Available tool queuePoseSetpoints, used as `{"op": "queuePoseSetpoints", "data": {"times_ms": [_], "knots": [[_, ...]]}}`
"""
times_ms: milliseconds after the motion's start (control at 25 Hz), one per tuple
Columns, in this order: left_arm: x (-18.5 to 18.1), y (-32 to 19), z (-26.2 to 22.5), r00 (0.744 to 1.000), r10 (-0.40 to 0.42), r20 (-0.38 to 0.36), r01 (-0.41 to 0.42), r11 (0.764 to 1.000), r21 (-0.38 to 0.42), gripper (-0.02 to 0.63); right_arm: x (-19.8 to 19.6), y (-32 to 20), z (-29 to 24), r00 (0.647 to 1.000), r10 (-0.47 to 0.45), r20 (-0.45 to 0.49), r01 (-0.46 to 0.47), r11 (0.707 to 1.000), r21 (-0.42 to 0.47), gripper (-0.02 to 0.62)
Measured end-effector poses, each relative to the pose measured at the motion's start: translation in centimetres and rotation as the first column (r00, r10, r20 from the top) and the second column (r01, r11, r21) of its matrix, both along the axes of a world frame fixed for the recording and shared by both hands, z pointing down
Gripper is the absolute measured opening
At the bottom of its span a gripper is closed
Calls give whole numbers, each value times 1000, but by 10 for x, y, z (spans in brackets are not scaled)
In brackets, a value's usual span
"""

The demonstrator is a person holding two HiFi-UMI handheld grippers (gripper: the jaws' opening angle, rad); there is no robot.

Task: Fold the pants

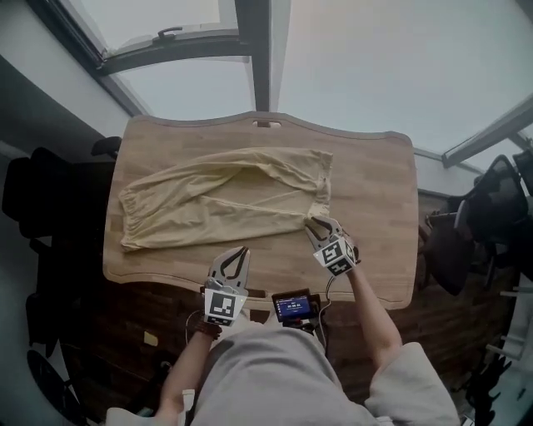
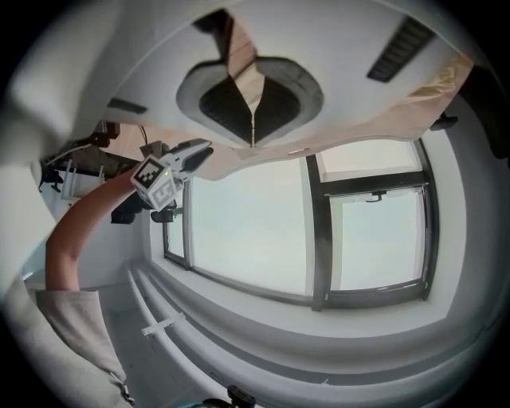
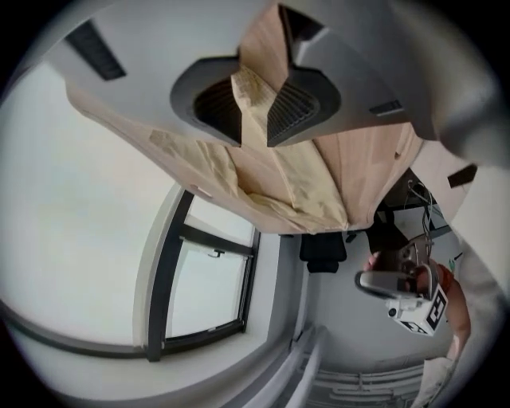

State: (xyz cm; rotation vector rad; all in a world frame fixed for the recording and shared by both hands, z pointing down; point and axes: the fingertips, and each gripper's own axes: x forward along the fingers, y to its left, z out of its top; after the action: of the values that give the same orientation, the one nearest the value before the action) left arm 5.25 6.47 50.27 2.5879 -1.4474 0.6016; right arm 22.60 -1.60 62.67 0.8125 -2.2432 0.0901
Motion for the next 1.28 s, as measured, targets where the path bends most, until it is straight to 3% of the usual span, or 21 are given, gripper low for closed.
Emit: {"op": "queuePoseSetpoints", "data": {"times_ms": [200, 400, 480, 520, 560, 640, 680, 720, 760, 840, 920, 960, 1000, 1040, 1080, 1160, 1200, 1280], "knots": [[10, -15, 36, 999, 19, -33, -21, 997, -74, 8, 20, -12, 70, 987, -60, -148, 43, 992, -115, 123], [16, -36, 71, 995, 92, 29, -87, 988, -131, 8, 25, -13, 104, 965, -107, -239, 68, 984, -164, 121], [20, -41, 79, 994, 110, 29, -105, 984, -146, 8, 28, -14, 106, 965, -93, -245, 55, 986, -158, 70], [23, -44, 82, 993, 118, 26, -113, 982, -151, 8, 31, -17, 102, 971, -66, -229, 32, 988, -149, 29], [25, -47, 84, 992, 126, 25, -121, 981, -154, 8, 36, -21, 94, 980, -21, -197, -7, 990, -139, 28], [30, -52, 90, 989, 146, 33, -139, 977, -163, 8, 55, -32, 71, 988, 130, -83, -140, 983, -120, 26], [32, -54, 94, 986, 159, 42, -150, 974, -168, 8, 69, -38, 57, 973, 230, -3, -228, 966, -120, 26], [35, -56, 98, 983, 176, 54, -164, 971, -175, 8, 87, -42, 43, 938, 335, 85, -322, 937, -138, 26], [38, -58, 103, 978, 197, 69, -182, 966, -181, 9, 107, -45, 32, 881, 439, 175, -410, 895, -176, 26], [46, -61, 113, 962, 253, 104, -230, 954, -192, 8, 148, -43, 18, 729, 604, 322, -531, 796, -290, 26], [56, -65, 122, 939, 316, 137, -287, 937, -200, 9, 179, -34, 16, 601, 696, 392, -571, 718, -398, 28], [61, -67, 127, 926, 346, 153, -312, 928, -205, 9, 189, -26, 20, 577, 714, 396, -566, 699, -436, 30], [65, -70, 132, 912, 373, 172, -335, 918, -212, 9, 196, -18, 24, 591, 713, 378, -553, 699, -453, 43], [68, -73, 137, 897, 399, 193, -357, 908, -218, 9, 203, -10, 29, 642, 690, 334, -542, 717, -437, 102], [70, -77, 141, 879, 424, 217, -378, 898, -223, 11, 210, -2, 31, 716, 644, 268, -533, 753, -385, 145], [75, -86, 150, 834, 478, 275, -426, 875, -229, 11, 221, 5, 30, 860, 501, 96, -473, 853, -219, 151], [77, -91, 155, 806, 506, 307, -452, 861, -232, 12, 221, 6, 28, 911, 412, 14, -405, 902, -148, 150], [83, -101, 168, 743, 561, 365, -501, 828, -252, 19, 207, 6, 27, 973, 201, -115, -209, 975, -69, 151]]}}
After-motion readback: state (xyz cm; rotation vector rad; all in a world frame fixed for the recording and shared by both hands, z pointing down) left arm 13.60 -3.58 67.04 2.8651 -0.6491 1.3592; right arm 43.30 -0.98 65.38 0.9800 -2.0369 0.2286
